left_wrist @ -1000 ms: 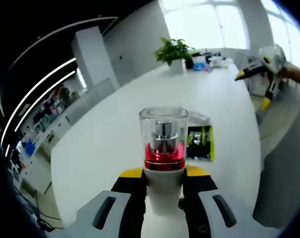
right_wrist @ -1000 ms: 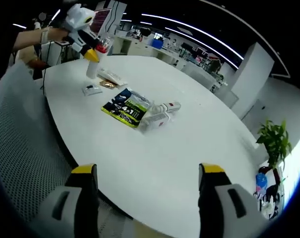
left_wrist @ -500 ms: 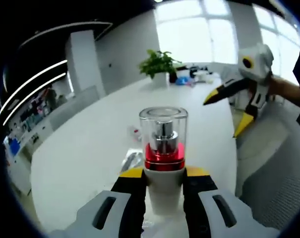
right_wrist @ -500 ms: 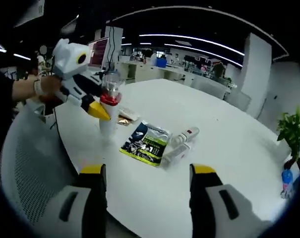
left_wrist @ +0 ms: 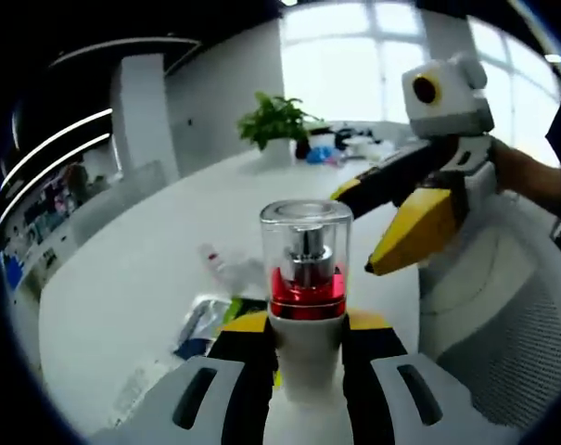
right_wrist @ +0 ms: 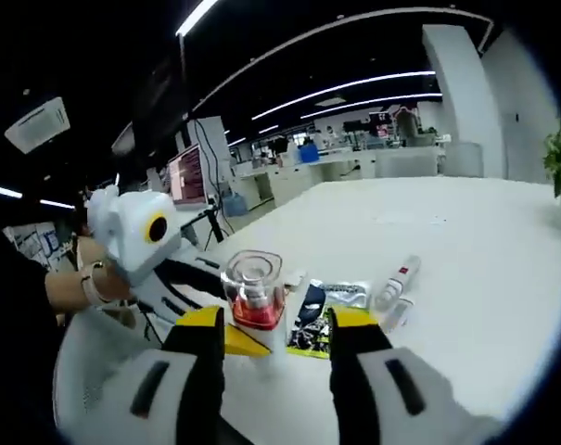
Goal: Arrange the skincare products in the storage area until every visible bottle or jar stands upright without overlapping.
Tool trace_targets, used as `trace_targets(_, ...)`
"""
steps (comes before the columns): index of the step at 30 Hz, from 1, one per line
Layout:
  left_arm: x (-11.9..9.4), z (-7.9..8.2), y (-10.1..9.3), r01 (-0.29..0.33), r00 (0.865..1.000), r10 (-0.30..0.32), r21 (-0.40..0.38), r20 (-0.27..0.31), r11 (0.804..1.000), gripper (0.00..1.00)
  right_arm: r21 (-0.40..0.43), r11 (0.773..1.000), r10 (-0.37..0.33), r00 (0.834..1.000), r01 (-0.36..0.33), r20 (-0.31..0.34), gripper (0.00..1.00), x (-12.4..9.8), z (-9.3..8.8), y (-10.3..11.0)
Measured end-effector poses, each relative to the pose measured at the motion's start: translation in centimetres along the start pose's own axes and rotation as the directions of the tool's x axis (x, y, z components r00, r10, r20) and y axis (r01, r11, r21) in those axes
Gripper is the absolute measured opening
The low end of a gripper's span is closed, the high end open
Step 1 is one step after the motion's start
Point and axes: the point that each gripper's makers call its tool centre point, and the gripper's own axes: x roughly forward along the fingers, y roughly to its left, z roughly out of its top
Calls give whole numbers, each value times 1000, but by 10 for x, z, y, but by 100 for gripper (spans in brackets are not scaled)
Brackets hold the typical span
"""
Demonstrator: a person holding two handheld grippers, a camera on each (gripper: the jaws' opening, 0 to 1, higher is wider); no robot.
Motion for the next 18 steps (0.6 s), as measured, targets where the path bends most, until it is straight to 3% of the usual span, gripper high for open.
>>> trace_targets(7,5,3,-6,-4,1000,4,5,7,1000,24,70,998,-2,999,0,36,39,9,5,0)
trace_targets(14,13,5,-5,-53,999,53,24,1,998,24,111,993,-34,998,29,46,33,16,9,-2)
trace_targets(18,17,9,-3,-67,998,67,1,2,998,24,99,994,-51,998,46,43,32,15,11,-8)
